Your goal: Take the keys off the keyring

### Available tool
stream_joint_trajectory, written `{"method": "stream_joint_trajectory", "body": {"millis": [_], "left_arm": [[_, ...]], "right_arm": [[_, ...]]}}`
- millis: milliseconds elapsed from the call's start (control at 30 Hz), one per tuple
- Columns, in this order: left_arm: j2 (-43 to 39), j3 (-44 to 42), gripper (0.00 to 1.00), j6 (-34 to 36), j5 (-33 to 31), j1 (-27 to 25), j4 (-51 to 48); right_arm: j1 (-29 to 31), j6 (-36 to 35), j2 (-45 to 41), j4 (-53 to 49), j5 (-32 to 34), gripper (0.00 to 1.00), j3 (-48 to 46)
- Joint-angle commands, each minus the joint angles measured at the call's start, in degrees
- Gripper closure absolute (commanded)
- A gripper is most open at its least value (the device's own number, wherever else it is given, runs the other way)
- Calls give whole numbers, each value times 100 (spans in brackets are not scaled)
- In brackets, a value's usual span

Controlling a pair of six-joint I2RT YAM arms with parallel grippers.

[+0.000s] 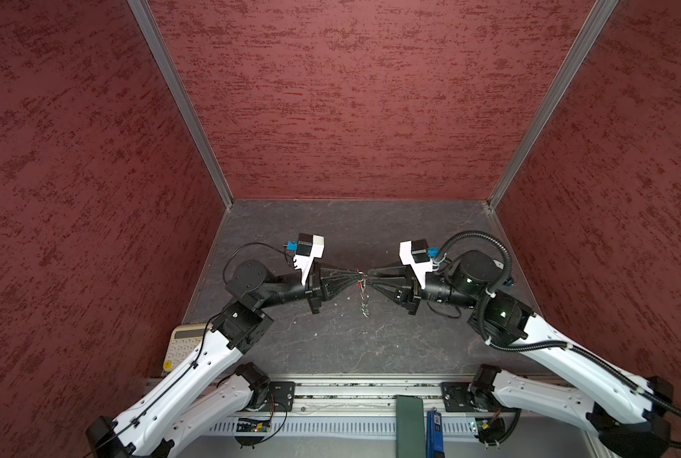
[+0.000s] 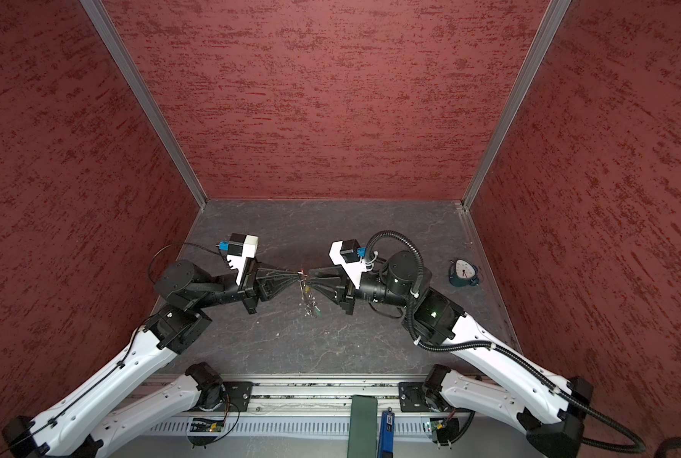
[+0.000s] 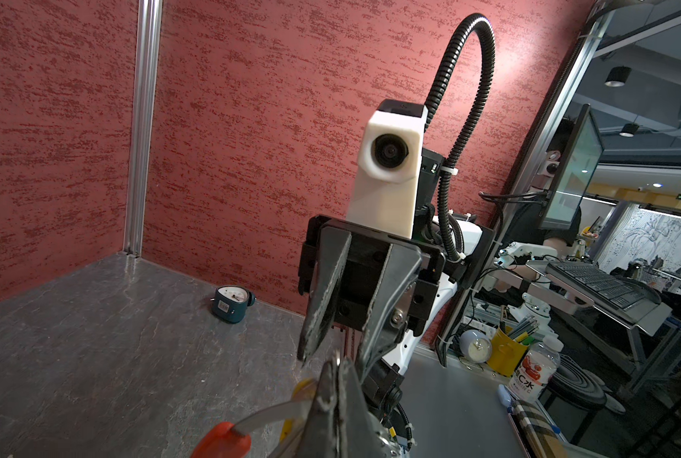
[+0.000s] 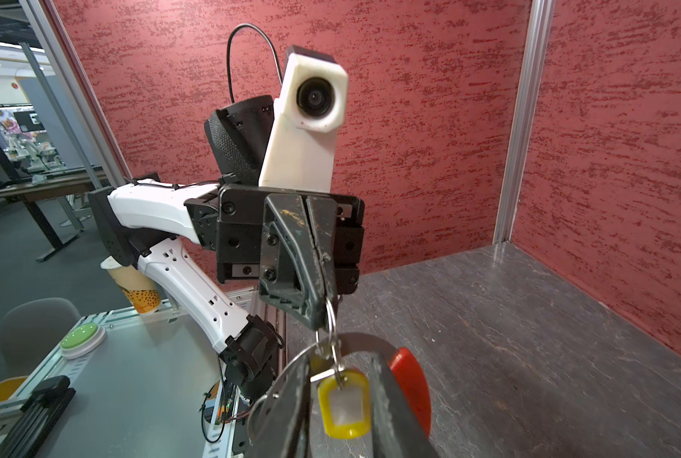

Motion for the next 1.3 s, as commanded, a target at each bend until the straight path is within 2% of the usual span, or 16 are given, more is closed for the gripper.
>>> {"method": "stream_joint_trajectory", "body": {"millis": [0,267,567,667,1033,1267], "left_arm": [[57,93,100,-104,151,-24,181],[90,105,100,-164,106,-27,211],[109,133,100,-259,144,-16,305],[85,122,100,-249,126,-20,305],[67,120,100,-298,-23,-11,362],[94,146,100,-485,2,-8,574]], "right_arm": [[34,-183,28,-138,-138,77,260],[32,-223,-15,-201,-111,94,286],[32,-267,-59,-289,-116,88,266],[32,-284,-67,-307,-98,83,243],[30,-309,-95,-350,-52,99,190],[31,-370,-44,-428,-103,100,173]]}}
